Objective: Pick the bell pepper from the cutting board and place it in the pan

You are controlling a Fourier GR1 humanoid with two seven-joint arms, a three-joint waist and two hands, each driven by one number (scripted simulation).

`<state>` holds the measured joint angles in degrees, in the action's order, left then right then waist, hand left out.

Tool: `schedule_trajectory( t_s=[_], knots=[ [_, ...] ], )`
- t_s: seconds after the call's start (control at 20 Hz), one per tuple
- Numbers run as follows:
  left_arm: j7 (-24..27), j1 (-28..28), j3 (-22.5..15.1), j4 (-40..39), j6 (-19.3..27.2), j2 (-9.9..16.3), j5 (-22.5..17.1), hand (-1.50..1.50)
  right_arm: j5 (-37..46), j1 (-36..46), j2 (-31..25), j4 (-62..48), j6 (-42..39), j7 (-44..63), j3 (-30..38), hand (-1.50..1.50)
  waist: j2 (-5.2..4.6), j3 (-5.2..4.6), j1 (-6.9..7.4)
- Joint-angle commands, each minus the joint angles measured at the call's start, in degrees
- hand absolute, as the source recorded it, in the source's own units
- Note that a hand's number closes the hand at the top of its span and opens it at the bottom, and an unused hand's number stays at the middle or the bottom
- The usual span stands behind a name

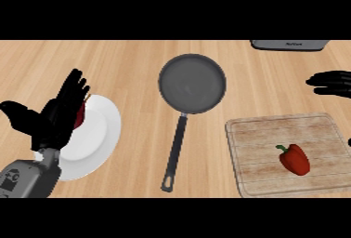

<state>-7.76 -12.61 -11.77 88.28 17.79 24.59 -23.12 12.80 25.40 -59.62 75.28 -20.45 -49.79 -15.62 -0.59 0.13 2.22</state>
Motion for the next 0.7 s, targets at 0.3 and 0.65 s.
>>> schedule_trajectory(
  t_s=[0.3,0.65],
  knots=[
    [0.2,0.1,2.5,-1.8,-1.7,0.0,-0.7,0.00,21.6,3.4,-3.4,3.7,-0.3,-1.7,-15.9,-1.50,0.31,-0.21,-1.00],
    [-3.8,3.6,3.0,6.3,-0.4,0.6,1.1,0.00,28.1,4.7,-2.5,2.1,0.6,-4.8,-16.1,-1.50,0.67,-0.11,-1.25]
  ],
)
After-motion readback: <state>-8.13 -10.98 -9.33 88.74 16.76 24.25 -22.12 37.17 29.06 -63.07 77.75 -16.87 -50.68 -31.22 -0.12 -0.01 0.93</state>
